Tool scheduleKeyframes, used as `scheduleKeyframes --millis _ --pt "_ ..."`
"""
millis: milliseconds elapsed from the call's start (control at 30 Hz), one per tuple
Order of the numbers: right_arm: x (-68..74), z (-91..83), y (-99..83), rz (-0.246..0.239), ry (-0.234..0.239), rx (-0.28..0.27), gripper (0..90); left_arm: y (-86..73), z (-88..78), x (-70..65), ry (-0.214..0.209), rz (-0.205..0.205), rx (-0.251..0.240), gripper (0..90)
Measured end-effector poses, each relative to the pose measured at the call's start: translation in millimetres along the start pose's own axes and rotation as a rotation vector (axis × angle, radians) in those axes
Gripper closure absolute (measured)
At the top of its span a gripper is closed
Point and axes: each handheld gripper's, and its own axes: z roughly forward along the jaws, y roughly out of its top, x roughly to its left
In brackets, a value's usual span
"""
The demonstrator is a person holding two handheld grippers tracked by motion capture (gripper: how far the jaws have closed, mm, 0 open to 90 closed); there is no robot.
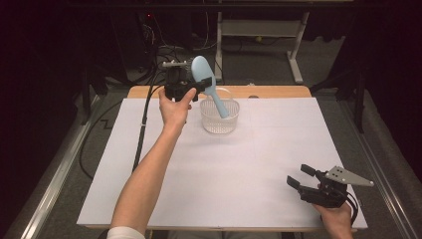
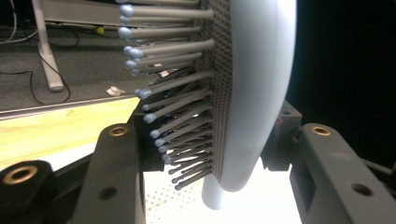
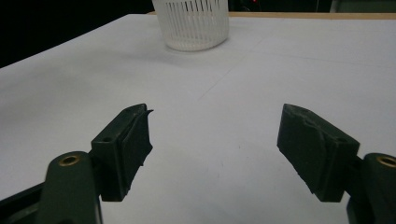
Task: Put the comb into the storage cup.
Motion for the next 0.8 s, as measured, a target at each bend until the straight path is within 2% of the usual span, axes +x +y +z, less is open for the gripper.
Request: scheduleKeyframes --millis 600,800 --pt "0.3 0.8 0.0 -0.002 0.007 0.007 26.2 -7.0 15.4 0.9 0.031 0.003 0.042 52.2" --pt "0.3 0.8 0.1 0.000 0.008 0.005 26.2 -9.3 18.8 0.3 0.030 0.010 0.055 52.1"
